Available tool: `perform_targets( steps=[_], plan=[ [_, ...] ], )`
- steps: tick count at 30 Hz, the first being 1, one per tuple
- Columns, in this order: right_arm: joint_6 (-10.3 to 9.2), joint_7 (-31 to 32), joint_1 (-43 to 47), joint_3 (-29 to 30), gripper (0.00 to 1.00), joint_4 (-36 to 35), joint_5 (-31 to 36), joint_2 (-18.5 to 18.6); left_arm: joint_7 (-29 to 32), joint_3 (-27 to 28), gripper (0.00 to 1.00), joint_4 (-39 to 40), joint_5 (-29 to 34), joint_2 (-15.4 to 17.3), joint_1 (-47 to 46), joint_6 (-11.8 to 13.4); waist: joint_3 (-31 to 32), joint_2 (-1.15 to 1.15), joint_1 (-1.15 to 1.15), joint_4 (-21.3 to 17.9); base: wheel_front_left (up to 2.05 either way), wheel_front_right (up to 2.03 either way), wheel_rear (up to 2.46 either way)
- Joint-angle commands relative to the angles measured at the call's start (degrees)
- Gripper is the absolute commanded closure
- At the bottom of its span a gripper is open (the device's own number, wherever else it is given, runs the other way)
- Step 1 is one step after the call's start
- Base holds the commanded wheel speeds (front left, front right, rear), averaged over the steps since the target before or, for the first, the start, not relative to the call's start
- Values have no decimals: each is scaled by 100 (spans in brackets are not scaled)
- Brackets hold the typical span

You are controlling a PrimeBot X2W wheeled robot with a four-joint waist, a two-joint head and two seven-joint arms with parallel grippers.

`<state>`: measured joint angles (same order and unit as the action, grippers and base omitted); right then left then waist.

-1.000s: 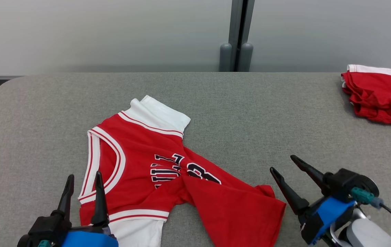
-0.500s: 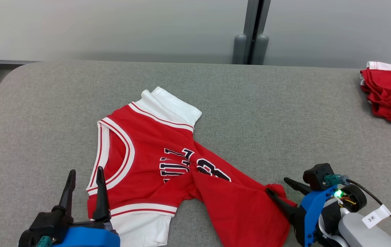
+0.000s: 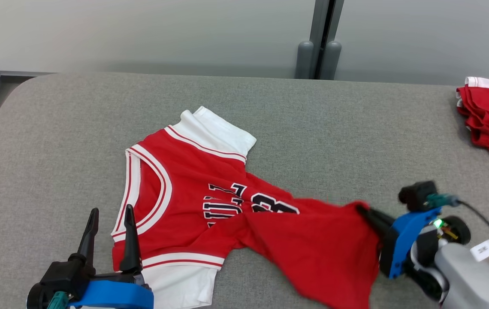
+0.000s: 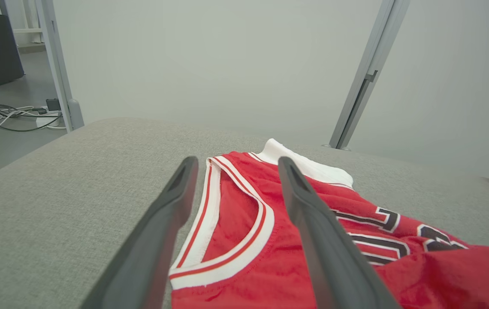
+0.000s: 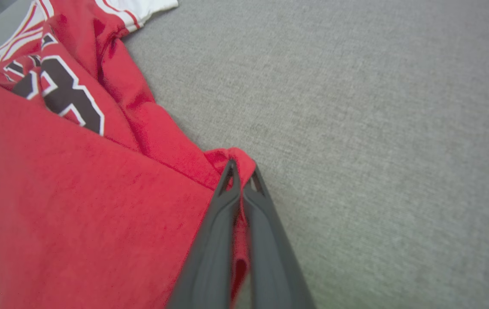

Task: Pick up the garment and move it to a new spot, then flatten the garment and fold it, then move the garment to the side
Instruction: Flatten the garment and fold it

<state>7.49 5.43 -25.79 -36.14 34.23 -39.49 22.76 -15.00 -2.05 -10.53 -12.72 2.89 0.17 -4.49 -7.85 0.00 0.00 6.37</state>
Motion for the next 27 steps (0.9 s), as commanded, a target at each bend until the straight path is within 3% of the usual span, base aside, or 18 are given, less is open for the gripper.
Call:
perform_targets(
  steps=[1,8,16,17,18,23,27],
  plan=[
    [1,-242,-206,223,100,98,-127,5,-24,15,0,15,-21,-2,-69,35,-7,0,0,14,0,0,0],
    [1,-627,-621,1024,100,369,-926,-36,-24,12,0,30,-29,-2,-75,47,-35,0,0,55,0,0,0],
    [2,-1035,-1112,1109,100,1001,-754,-67,-24,-13,0,3,-50,-2,-140,13,-104,0,0,97,0,0,0],
    [1,-1095,-1172,1077,73,1112,-700,-92,-24,-14,0,-4,-51,-1,-146,14,-111,0,0,98,0,0,0],
    [2,-1143,-1220,1044,0,1226,-654,-113,-24,-16,0,-8,-52,-2,-153,10,-119,0,0,99,0,0,0],
    [2,-1704,-1365,945,0,1605,-371,-183,-24,-2,0,-23,-55,-2,-134,5,-104,0,0,69,0,0,0],
    [2,-2015,-1177,967,0,1506,-135,-118,-24,44,0,-21,-6,-1,-46,23,-20,0,0,-28,0,0,0]
  ],
)
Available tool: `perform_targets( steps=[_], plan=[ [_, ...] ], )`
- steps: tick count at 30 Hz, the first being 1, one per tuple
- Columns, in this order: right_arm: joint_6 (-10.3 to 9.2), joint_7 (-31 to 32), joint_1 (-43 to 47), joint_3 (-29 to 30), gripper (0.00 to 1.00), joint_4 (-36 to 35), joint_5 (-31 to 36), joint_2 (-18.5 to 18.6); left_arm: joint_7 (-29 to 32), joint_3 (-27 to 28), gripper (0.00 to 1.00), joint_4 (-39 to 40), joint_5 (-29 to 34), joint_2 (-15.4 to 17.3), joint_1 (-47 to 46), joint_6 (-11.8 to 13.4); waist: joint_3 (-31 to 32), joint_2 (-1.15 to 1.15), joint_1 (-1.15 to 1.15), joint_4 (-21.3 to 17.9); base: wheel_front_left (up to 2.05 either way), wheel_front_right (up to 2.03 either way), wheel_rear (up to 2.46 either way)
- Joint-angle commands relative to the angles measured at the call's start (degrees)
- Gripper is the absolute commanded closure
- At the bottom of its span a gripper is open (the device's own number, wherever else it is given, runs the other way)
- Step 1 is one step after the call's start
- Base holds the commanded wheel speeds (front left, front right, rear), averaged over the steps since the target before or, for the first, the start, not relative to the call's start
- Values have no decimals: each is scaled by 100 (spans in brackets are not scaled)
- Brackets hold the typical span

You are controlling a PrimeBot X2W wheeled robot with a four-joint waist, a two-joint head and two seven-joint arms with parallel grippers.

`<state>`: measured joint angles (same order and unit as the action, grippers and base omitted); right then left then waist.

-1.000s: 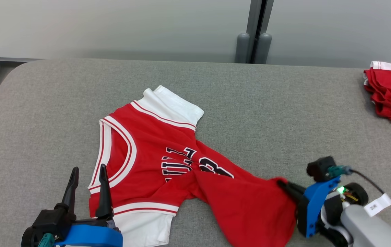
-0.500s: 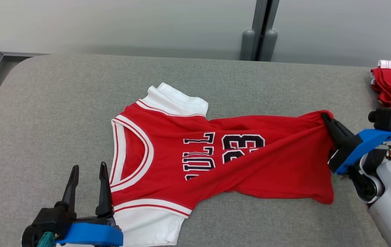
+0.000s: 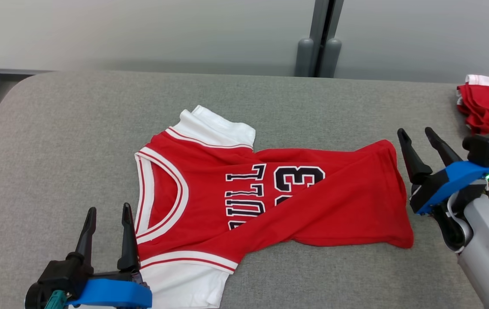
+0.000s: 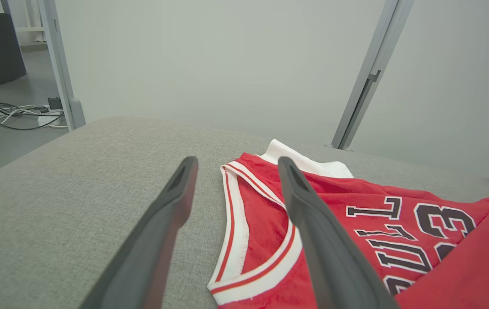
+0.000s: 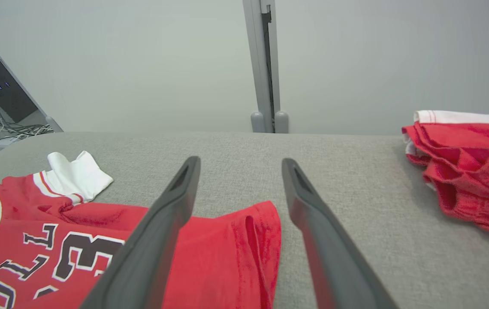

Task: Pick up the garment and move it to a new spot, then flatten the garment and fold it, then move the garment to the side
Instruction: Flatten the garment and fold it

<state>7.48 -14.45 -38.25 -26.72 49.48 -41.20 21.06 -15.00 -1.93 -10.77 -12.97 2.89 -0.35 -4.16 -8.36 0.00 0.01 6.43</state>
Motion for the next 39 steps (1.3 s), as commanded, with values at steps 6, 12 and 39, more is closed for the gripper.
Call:
perform_targets(
  steps=[6,12,39],
  plan=[
    [3,-75,946,762,0,-1190,641,64,-24,119,0,44,105,-1,136,-11,189,0,-1,-231,0,0,0],
    [3,-75,2281,1716,0,-2600,1388,-274,-24,216,0,73,206,-1,281,-32,335,0,-1,-390,0,0,0],
    [3,-76,4474,2536,0,-3999,3070,-1559,-24,330,0,12,566,-2,573,39,605,0,-1,-416,0,0,0]
  ],
)
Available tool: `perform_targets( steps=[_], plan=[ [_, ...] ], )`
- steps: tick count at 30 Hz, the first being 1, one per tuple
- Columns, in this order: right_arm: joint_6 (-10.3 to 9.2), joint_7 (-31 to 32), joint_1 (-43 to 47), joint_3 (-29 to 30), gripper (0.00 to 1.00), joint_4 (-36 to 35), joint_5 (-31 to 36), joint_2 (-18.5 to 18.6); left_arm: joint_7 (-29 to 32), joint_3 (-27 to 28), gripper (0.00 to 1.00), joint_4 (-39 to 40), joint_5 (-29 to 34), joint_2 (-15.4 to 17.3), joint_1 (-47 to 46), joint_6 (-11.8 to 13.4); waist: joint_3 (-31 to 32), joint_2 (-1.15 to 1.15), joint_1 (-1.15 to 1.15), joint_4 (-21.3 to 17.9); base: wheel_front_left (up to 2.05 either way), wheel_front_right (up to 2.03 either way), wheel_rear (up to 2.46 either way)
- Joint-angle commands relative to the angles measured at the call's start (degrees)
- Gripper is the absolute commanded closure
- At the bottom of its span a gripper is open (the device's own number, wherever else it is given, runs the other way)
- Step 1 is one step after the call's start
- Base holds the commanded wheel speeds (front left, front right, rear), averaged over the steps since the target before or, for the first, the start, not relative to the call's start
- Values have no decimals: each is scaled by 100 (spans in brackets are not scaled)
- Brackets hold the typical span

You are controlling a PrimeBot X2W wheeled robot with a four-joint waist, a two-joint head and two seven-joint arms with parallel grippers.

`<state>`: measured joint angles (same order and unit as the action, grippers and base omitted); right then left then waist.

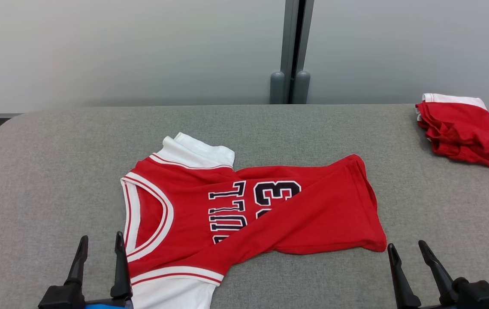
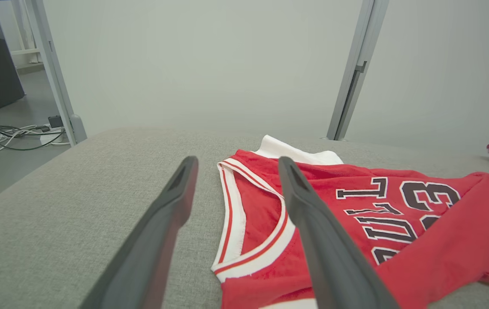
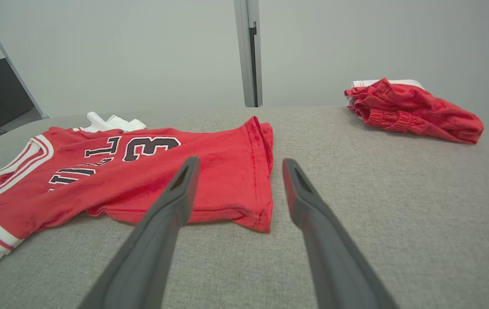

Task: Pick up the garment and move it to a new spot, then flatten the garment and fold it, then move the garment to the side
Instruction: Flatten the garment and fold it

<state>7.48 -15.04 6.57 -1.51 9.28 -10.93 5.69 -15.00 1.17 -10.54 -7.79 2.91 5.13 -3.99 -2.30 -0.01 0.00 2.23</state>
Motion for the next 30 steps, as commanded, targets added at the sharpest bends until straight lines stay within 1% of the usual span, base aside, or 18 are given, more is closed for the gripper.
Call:
perform_targets(
  steps=[1,4,14,19,24,25,26,30],
  plan=[
    [3,-18,-22,20,0,36,35,-26,-24,23,0,-31,65,-3,24,33,-1,1,0,9,0,0,0],
    [3,-18,-39,22,0,92,43,-41,-24,-15,0,-96,151,-3,46,60,9,1,0,16,0,0,0],
    [3,-18,-98,3,0,254,-15,-54,-24,-16,0,-386,383,-3,14,-7,10,1,0,-13,0,0,0],
    [3,-18,-139,1,0,323,-22,-37,-24,-74,0,-526,480,63,-340,-79,-29,1,0,-19,0,0,0],
    [3,-18,-227,-50,0,372,-21,-14,-19,-50,0,-798,485,202,-677,-140,-83,1,0,-87,0,0,0],
    [3,-18,-251,-66,0,396,-25,-8,-19,-73,0,-1059,474,219,-743,-172,-106,1,0,-125,0,0,0],
    [3,-18,-251,-66,0,396,-25,-8,-19,-73,0,-1059,474,219,-743,-172,-106,1,0,-125,0,0,0],
    [3,-18,-303,-77,0,435,-31,-12,-19,-124,0,-1581,468,321,-962,-218,-172,1,0,-197,0,0,0]
  ],
)
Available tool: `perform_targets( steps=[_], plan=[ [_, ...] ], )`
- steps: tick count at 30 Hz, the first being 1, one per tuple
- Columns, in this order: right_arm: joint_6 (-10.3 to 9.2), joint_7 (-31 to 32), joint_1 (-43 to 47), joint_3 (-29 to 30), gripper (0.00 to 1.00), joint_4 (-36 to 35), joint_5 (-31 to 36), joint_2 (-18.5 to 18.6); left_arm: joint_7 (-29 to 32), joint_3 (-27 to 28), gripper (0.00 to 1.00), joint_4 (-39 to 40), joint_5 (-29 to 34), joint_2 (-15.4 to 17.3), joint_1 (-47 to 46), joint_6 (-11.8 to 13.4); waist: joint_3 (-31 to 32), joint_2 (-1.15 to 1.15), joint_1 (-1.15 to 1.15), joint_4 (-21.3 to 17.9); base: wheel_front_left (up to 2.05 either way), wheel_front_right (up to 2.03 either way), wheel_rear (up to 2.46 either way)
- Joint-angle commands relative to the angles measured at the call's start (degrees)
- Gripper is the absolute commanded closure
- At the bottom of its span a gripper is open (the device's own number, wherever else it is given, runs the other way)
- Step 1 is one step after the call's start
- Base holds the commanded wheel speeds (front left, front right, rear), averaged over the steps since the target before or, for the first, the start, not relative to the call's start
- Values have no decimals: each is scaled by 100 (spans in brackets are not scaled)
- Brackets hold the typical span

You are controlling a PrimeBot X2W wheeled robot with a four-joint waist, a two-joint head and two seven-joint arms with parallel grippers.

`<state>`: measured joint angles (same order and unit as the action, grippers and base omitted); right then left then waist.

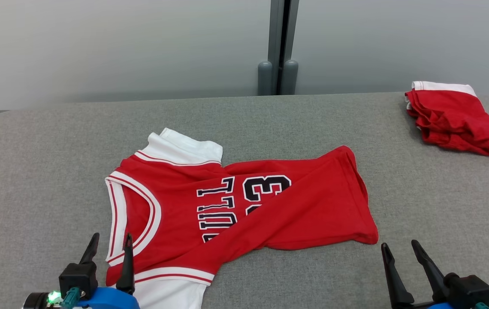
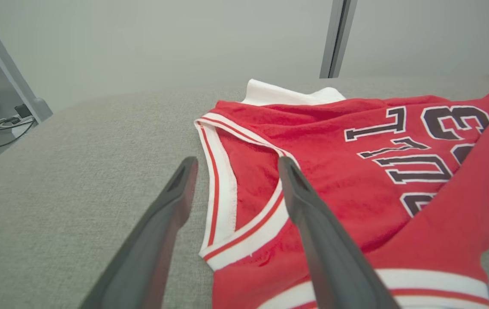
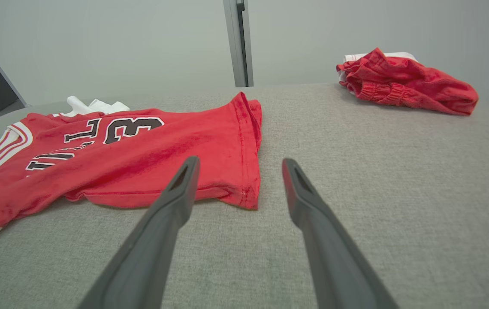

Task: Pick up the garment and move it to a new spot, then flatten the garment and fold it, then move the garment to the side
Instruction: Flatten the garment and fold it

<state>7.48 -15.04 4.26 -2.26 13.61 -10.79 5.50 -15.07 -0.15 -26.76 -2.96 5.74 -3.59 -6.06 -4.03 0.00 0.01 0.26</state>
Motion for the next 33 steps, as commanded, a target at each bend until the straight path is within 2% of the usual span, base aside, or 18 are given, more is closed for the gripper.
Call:
perform_targets(
  steps=[1,19,20,21,22,23,27,33],
  plan=[
    [3,-18,-75,5,0,15,-43,3,-13,-4,0,-103,-22,61,-124,-24,-16,0,-1,-16,0,0,0],
    [2,-18,-209,27,0,97,-15,-18,119,-157,0,-2616,-343,83,-883,-93,-282,0,-1,-107,0,0,0],
    [3,-18,-205,36,0,104,-22,-17,137,-175,20,-2721,-360,70,-911,-98,-280,0,-1,-98,0,0,0],
    [2,-18,-195,39,0,115,-33,-18,135,-197,50,-2800,-363,64,-944,-97,-274,0,-1,-88,0,0,0],
    [3,-18,-185,36,0,130,-41,-18,131,-210,90,-2870,-370,64,-971,-101,-263,0,-1,-77,0,0,0],
    [3,-18,-174,28,0,141,-42,-20,118,-225,100,-2928,-376,77,-983,-105,-248,0,-1,-66,0,0,0],
    [3,-18,-127,12,0,177,-58,-25,53,-139,100,-2982,-457,215,-1057,-86,-170,0,-1,-11,0,0,0],
    [3,-18,-38,39,0,236,-87,17,-5,62,100,-2599,-561,400,-996,91,-80,0,-1,62,0,0,0]
  ],
)
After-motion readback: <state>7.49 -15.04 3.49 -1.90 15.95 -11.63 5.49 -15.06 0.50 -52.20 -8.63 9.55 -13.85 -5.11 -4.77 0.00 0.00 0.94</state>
